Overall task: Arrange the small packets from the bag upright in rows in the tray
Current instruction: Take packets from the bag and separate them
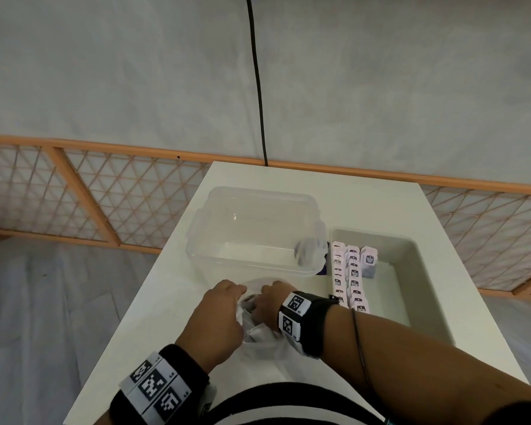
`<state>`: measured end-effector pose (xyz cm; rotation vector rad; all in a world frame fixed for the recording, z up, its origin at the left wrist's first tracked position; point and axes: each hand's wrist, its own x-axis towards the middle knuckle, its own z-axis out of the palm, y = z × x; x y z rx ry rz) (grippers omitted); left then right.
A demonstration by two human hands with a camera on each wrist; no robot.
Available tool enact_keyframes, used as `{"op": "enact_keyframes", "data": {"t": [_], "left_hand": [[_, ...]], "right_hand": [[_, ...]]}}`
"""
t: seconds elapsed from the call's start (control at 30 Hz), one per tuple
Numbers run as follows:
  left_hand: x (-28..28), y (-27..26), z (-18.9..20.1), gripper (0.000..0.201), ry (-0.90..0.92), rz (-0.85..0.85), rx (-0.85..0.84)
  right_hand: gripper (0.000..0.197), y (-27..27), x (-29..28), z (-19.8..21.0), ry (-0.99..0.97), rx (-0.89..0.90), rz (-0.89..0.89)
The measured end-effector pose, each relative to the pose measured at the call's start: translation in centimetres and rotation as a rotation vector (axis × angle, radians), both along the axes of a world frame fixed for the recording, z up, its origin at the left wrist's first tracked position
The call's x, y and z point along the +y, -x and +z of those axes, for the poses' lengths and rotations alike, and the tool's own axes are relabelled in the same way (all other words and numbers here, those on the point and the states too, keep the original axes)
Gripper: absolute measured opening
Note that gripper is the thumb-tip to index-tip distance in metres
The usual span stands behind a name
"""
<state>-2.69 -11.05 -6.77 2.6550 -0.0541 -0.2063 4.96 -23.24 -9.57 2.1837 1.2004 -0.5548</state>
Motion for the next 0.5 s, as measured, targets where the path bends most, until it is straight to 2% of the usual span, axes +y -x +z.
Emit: {"op": "enact_keyframes", "data": {"t": [0.1,0.2,0.33,0.5], "left_hand": [[-0.02,-0.05,0.14,0.063,-0.008,-0.005,-0.001],[-0.06,-0.1,0.22,0.063,-0.012,-0.003,-0.003],[-0.13,-0.28,0.2,0.064,-0.015,0.01,-0.004],[-0.16,-0.28,0.28,0.065,-0.002,0.009,0.005]], "right_hand": [[0.038,0.08,0.07,-0.34,0.072,-0.018,0.035],[0.036,-0.12,0.02,-0.34,0.017,-0.01,-0.071],[0.035,-0.22,-0.11,-0.43,0.012,0.088,-0.136],[0.034,0.15,-0.5,-0.09,-0.044,0.121,-0.19]]}}
